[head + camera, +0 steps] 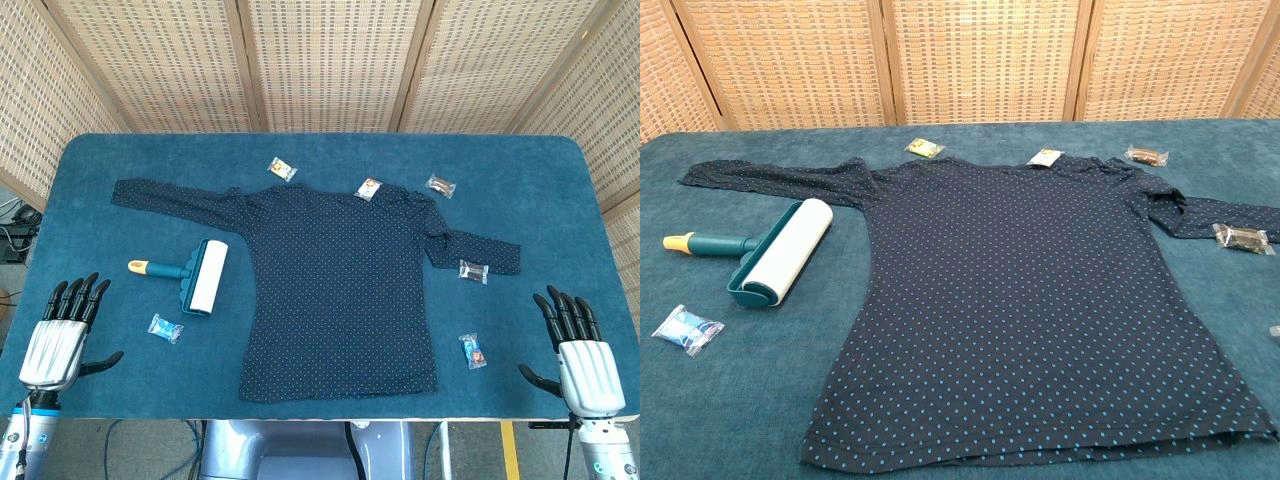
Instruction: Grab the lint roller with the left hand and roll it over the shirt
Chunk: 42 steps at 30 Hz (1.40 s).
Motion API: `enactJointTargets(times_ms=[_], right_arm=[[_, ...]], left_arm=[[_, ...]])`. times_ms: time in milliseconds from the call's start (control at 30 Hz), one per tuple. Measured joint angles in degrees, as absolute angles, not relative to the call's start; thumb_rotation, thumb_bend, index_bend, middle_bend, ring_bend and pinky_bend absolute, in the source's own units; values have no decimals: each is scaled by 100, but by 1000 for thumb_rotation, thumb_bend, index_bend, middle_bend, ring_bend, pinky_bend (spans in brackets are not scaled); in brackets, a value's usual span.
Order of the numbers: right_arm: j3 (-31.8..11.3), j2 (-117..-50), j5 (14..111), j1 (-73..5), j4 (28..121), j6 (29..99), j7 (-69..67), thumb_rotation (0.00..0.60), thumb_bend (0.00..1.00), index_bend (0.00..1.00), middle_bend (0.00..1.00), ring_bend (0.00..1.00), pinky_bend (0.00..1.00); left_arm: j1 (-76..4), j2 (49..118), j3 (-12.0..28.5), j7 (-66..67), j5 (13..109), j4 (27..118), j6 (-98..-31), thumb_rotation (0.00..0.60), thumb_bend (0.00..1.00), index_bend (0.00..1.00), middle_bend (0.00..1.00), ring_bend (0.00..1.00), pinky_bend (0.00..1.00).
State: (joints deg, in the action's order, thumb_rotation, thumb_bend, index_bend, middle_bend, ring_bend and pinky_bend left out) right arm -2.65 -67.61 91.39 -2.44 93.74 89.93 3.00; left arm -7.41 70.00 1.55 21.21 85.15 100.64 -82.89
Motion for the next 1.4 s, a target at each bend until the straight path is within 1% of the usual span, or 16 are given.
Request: enactJointTargets(times_ms=[233,1067,1400], right_arm=[[-254,-6818,9119,-268,9341,8929,400,600,137,0,0,0,0],[-269,-6742,9158,-227,9406,9037,279,600,137,0,0,0,0],[-323,-6728,9025,-230,9379,8991,204,600,137,0,0,0,0]], left_arm=[[-774,7005,172,2078,8458,10024,-8230,600,6,0,0,0,0],[-788,6988,161,2106,8457,10060,-8241,600,6,0,0,0,0],[-1021,6843,366,2108,8282,10054,-7985,600,7,0,0,0,0]])
